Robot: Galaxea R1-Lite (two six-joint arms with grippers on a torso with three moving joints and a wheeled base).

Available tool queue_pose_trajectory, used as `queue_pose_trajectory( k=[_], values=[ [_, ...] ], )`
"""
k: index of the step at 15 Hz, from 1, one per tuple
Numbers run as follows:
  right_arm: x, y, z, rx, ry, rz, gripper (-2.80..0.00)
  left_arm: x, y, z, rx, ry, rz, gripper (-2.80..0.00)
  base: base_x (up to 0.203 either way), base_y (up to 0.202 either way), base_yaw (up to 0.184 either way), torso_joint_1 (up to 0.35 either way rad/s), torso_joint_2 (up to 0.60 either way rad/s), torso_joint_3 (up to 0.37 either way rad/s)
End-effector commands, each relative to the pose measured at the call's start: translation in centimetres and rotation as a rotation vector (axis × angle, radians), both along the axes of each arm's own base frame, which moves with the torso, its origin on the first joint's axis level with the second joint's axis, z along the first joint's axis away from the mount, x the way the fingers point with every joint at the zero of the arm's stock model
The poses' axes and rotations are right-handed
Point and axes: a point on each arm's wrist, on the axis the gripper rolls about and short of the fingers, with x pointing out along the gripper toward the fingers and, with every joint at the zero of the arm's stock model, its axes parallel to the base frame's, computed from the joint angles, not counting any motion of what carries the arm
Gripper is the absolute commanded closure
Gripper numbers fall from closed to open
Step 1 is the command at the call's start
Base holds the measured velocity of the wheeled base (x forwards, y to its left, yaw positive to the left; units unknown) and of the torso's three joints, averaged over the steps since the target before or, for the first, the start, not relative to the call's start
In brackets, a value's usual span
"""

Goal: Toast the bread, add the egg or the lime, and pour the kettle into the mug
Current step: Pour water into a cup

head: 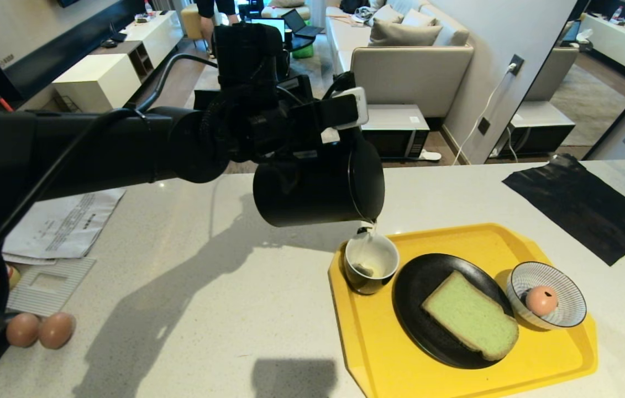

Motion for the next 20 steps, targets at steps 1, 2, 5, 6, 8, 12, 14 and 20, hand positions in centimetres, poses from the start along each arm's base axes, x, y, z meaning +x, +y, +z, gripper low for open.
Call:
queue_pose_trajectory(
  k=[1,2,5,6,8,12,14,20],
  values=[
    [0.0,0.0,0.0,-0.001,0.002,-0.001,0.00,-0.3,-0.5,-0.1,0.029,-0.012,0.002,0.00,0.000,0.000,0.000,0.000,0.00,0.000],
    [0.0,0.0,0.0,-0.001,0.002,0.001,0.00,-0.4,-0.6,-0.2,0.045,-0.017,0.004,0.00,0.000,0.000,0.000,0.000,0.00,0.000],
    [0.0,0.0,0.0,-0.001,0.002,0.000,0.00,-0.8,-0.8,-0.3,0.099,-0.016,0.019,0.00,0.000,0.000,0.000,0.000,0.00,0.000],
    [0.0,0.0,0.0,-0.001,0.002,0.001,0.00,-0.8,-0.8,-0.3,0.103,-0.016,0.023,0.00,0.000,0.000,0.000,0.000,0.00,0.000],
    [0.0,0.0,0.0,-0.001,0.001,0.001,0.00,-1.0,-1.0,-0.3,0.106,-0.015,0.020,0.00,0.000,0.000,0.000,0.000,0.00,0.000],
    [0.0,0.0,0.0,-0.001,0.001,0.001,0.00,-1.1,-0.9,-0.2,0.117,-0.024,0.035,0.00,0.000,0.000,0.000,0.000,0.00,0.000],
    [0.0,0.0,0.0,-0.001,0.001,0.001,0.00,-1.2,-0.8,0.0,0.120,-0.029,0.038,0.00,0.000,0.000,0.000,0.000,0.00,0.000],
    [0.0,0.0,0.0,-0.001,0.001,0.000,0.00,-1.5,-0.6,0.1,0.106,-0.017,0.037,0.00,0.000,0.000,0.000,0.000,0.00,0.000]
  ],
)
